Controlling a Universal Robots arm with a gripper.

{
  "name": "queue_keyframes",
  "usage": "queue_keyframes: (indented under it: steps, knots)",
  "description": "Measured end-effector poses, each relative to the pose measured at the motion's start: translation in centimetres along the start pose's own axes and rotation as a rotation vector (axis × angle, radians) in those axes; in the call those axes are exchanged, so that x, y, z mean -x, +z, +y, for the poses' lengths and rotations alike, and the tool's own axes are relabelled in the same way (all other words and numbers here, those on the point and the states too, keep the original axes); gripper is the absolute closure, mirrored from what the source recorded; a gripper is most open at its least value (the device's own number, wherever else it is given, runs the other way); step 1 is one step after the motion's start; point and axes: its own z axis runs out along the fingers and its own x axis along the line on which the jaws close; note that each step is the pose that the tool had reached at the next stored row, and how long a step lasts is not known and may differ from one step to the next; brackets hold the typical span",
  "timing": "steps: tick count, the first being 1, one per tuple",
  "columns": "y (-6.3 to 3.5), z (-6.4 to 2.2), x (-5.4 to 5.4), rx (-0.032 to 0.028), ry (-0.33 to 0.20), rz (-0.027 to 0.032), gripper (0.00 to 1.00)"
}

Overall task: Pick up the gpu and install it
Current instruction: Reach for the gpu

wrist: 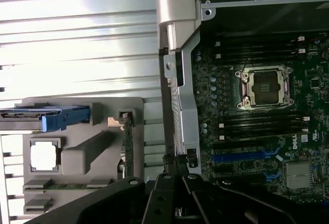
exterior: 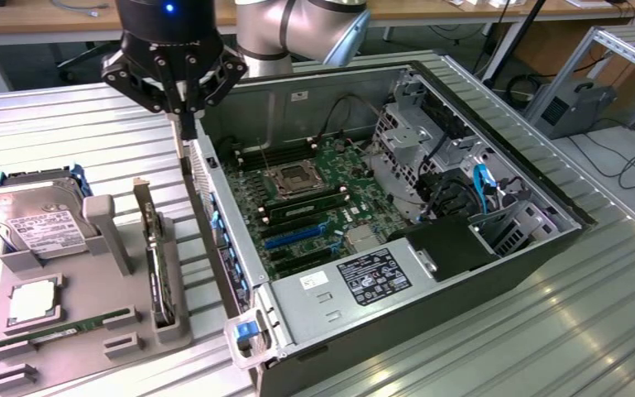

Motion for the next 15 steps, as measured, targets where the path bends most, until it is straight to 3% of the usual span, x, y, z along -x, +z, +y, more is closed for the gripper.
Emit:
queue_keyframes:
  steps: [15]
  knots:
    - [-0.02,-0.06,-0.8,0.0,0.0,0.0,0.89]
